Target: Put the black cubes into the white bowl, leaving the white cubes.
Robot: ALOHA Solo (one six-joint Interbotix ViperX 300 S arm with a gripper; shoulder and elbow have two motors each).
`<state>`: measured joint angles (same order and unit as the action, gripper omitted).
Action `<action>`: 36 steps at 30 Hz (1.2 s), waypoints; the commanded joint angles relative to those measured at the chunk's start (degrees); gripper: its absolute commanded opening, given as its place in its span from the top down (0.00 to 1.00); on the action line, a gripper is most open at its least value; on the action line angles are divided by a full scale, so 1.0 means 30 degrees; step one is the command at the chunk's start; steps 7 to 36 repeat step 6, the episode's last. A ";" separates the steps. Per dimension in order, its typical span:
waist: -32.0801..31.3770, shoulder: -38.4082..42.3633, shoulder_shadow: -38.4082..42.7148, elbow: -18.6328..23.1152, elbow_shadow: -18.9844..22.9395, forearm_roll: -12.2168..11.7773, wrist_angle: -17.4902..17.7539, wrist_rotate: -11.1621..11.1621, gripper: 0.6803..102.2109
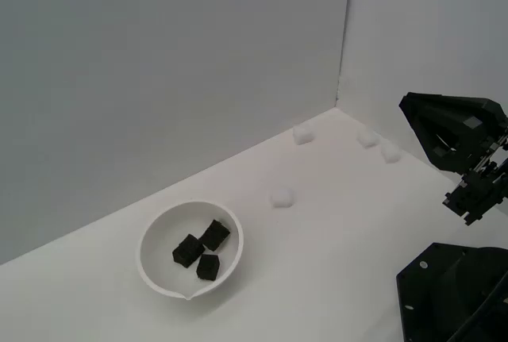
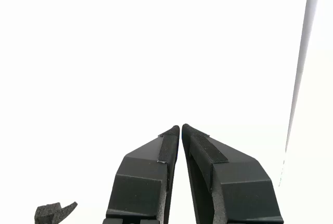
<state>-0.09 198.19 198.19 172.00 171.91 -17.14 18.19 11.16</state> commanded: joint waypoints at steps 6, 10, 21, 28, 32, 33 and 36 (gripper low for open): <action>-0.0293 0.0293 0.0293 -0.0322 -0.0293 -0.0234 0.0029 0.0205 0.98; -0.0293 0.0293 0.0293 -0.0322 -0.0293 -0.0234 0.0029 0.0205 0.98; -0.0293 0.0293 0.0293 -0.0322 -0.0293 -0.0234 0.0029 0.0205 0.98; -0.0293 0.0293 0.0293 -0.0322 -0.0293 -0.0234 0.0029 0.0205 0.98; -0.0293 0.0293 0.0293 -0.0322 -0.0293 -0.0234 0.0029 0.0205 0.98; -0.0293 0.0293 0.0293 -0.0322 -0.0293 -0.0234 0.0029 0.0205 0.98; -0.0293 0.0293 0.0293 -0.0322 -0.0293 -0.0234 0.0029 0.0205 0.98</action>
